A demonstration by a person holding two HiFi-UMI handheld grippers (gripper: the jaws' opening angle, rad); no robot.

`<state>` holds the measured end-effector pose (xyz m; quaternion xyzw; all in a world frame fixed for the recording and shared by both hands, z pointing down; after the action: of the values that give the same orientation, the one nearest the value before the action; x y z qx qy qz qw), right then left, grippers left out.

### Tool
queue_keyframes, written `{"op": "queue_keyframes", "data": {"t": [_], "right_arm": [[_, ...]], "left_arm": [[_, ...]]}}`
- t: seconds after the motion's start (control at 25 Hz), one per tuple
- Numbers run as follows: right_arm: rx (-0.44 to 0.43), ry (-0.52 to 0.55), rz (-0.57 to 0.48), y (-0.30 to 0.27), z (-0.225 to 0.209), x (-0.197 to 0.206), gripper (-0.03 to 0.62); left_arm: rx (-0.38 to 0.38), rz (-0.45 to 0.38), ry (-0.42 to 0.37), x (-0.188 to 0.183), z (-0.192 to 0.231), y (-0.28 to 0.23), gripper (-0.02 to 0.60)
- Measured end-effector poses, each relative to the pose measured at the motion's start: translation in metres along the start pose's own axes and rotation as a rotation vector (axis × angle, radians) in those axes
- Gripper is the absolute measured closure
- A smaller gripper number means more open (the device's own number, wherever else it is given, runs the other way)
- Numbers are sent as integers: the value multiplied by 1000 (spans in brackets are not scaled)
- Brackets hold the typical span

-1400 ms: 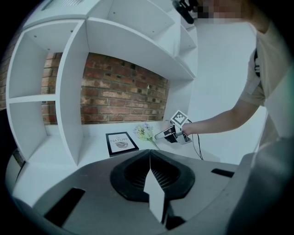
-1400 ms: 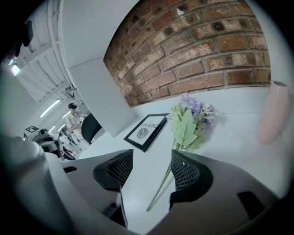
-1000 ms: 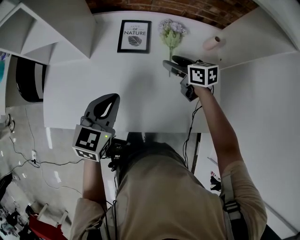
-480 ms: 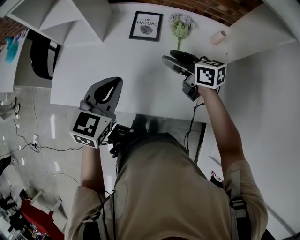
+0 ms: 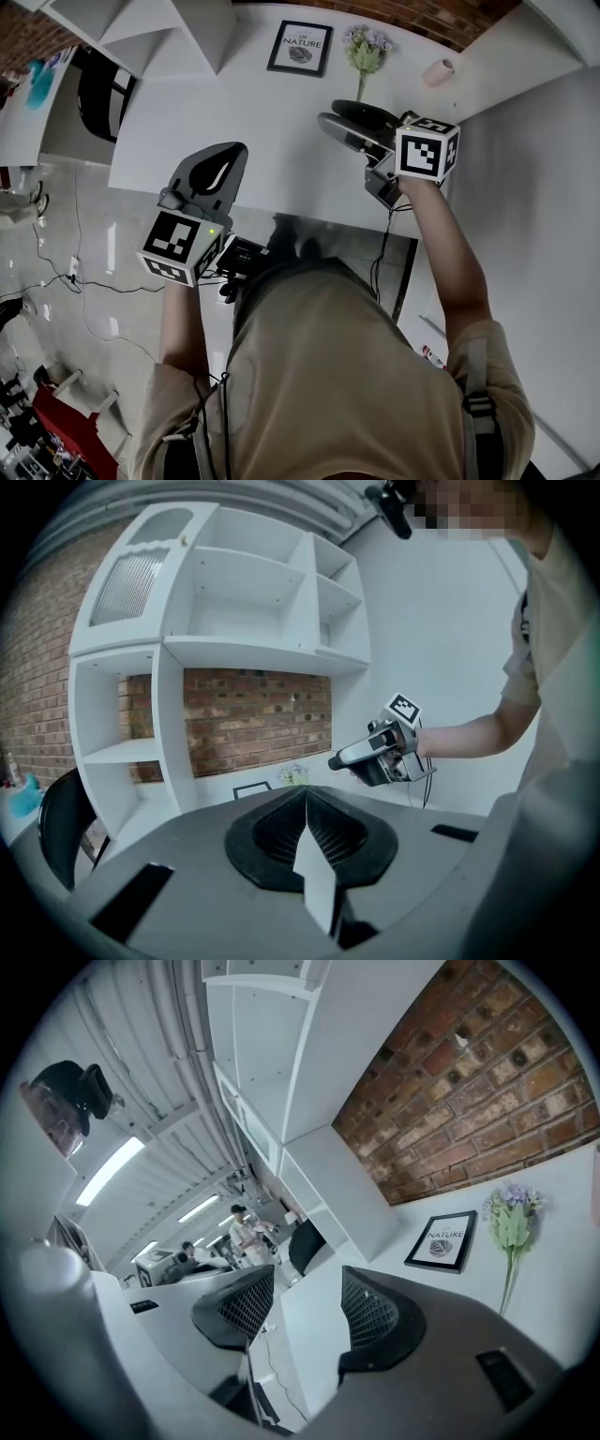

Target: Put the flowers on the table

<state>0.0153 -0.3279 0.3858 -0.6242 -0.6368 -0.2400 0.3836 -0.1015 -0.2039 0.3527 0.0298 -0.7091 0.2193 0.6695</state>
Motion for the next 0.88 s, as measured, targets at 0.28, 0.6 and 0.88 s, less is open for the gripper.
{"op": "queue_keyframes", "data": {"t": [0.28,0.6,0.88], "right_arm": [[-71,43,30,6,30,13,365],[-107,74,26,13,53,19,372],[-114,90,38,34,68,28,563]], "left_arm": [[-34,-16,-33,-8,-14,17,571],[-55,-12,-34,-8,-24,33,571],[-52,-12,-46,-13,-41,36,571]]}}
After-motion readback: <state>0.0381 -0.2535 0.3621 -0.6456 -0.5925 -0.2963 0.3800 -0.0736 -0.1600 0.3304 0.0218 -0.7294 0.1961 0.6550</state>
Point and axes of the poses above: the fingertips, and each gripper's own axes: y backward along the fingers, z to its left, x out of its underside, the point moved 2 cm from there along y, backward along the fingers, and after that the axes turned 4 degrees about -z, right-handed, at the moved point
